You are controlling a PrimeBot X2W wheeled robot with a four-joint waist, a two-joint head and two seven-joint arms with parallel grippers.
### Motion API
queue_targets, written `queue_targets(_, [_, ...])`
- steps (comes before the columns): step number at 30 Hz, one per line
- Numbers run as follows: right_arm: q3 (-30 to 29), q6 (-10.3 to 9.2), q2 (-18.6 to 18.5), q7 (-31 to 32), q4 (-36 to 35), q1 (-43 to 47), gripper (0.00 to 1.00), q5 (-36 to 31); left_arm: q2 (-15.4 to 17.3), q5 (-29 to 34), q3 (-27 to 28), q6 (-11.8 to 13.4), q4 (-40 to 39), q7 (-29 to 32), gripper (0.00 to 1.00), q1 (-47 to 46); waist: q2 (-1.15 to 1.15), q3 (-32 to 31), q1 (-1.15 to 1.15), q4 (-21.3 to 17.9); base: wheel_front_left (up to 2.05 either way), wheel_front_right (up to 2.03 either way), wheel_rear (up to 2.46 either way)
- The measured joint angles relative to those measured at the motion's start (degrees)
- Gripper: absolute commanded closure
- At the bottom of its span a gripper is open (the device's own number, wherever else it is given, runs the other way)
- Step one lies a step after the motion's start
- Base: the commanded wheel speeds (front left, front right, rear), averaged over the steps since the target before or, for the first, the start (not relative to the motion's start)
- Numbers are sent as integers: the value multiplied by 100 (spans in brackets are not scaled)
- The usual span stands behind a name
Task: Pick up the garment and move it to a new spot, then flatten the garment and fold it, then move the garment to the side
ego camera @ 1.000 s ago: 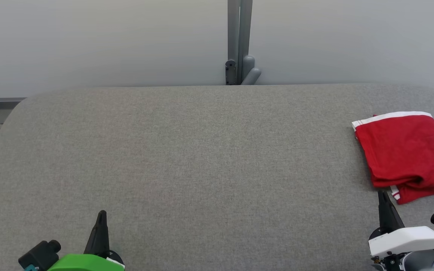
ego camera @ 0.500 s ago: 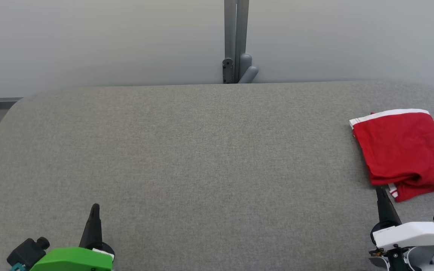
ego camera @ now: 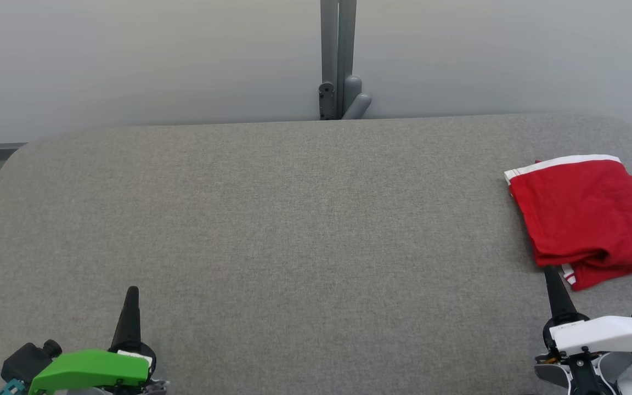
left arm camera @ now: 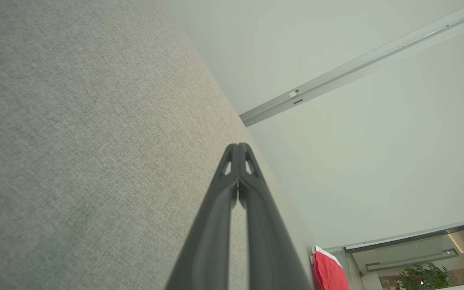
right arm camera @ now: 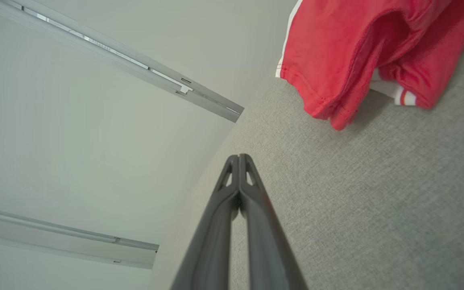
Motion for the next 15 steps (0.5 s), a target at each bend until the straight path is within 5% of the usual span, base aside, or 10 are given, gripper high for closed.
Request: queue_targets(15, [9,0,-11,209,0,-112,100,926,2,-818,120,-3,-35,229,100,-139,0,37,0,-64,0,0,0])
